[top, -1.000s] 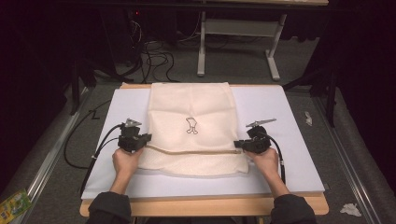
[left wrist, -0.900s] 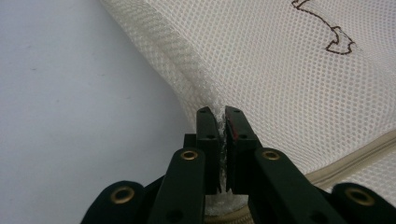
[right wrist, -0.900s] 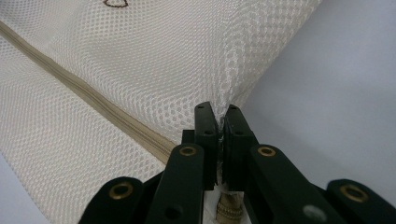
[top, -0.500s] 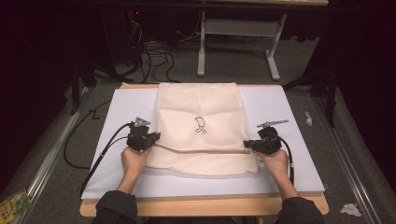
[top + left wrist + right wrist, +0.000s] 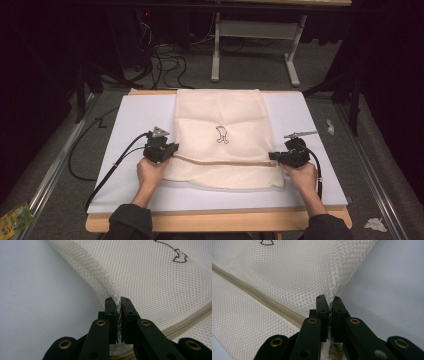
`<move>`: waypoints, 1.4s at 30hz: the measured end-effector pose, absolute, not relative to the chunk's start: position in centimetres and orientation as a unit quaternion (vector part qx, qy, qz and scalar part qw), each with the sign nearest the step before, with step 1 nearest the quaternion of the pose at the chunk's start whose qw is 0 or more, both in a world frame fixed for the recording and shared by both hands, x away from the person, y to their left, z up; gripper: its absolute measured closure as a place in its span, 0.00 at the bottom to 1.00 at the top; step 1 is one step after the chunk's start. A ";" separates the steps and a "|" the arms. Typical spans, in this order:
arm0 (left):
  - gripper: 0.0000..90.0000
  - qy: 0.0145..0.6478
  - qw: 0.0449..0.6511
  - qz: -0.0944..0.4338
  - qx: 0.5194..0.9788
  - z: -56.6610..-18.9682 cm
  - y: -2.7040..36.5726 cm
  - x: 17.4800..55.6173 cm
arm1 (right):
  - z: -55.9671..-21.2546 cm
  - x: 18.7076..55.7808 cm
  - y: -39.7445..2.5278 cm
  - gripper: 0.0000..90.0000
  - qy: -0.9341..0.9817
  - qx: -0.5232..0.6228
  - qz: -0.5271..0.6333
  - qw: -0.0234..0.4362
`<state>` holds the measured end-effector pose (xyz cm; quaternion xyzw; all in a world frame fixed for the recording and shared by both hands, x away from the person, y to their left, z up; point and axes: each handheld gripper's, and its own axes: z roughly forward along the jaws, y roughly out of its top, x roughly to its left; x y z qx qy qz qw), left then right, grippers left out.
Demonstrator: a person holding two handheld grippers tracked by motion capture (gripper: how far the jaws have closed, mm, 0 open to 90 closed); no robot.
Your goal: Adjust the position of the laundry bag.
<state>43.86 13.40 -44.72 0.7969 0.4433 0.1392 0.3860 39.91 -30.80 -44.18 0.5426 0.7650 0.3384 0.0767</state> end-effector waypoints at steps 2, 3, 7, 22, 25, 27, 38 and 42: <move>0.94 0.442 0.382 0.142 0.799 -44.9 13.3 43.8 | -44.3 39.9 -30.9 0.97 0.765 0.544 0.336 0.075; 0.94 0.440 0.379 0.143 0.802 -45.0 13.3 43.8 | -44.4 39.9 -30.9 0.97 0.765 0.544 0.335 0.074; 0.93 0.439 0.370 0.147 0.805 -45.2 13.3 43.6 | -44.5 40.0 -30.7 0.96 0.770 0.542 0.329 0.073; 0.75 0.429 0.375 0.164 0.805 -45.1 13.9 42.4 | -44.8 40.3 -30.7 0.92 0.770 0.548 0.320 0.062; 0.61 0.429 0.376 0.161 0.806 -45.2 14.4 41.8 | -44.9 40.5 -30.7 0.85 0.770 0.551 0.317 0.054; 0.60 0.429 0.372 0.164 0.807 -45.2 14.4 41.7 | -45.0 40.5 -30.6 0.82 0.771 0.552 0.313 0.050; 0.51 0.418 0.345 0.167 0.824 -47.1 13.1 41.2 | -45.3 40.9 -30.6 0.55 0.766 0.581 0.273 0.023; 0.51 0.418 0.342 0.176 0.823 -47.5 12.8 41.0 | -45.3 41.0 -30.1 0.56 0.770 0.577 0.273 0.018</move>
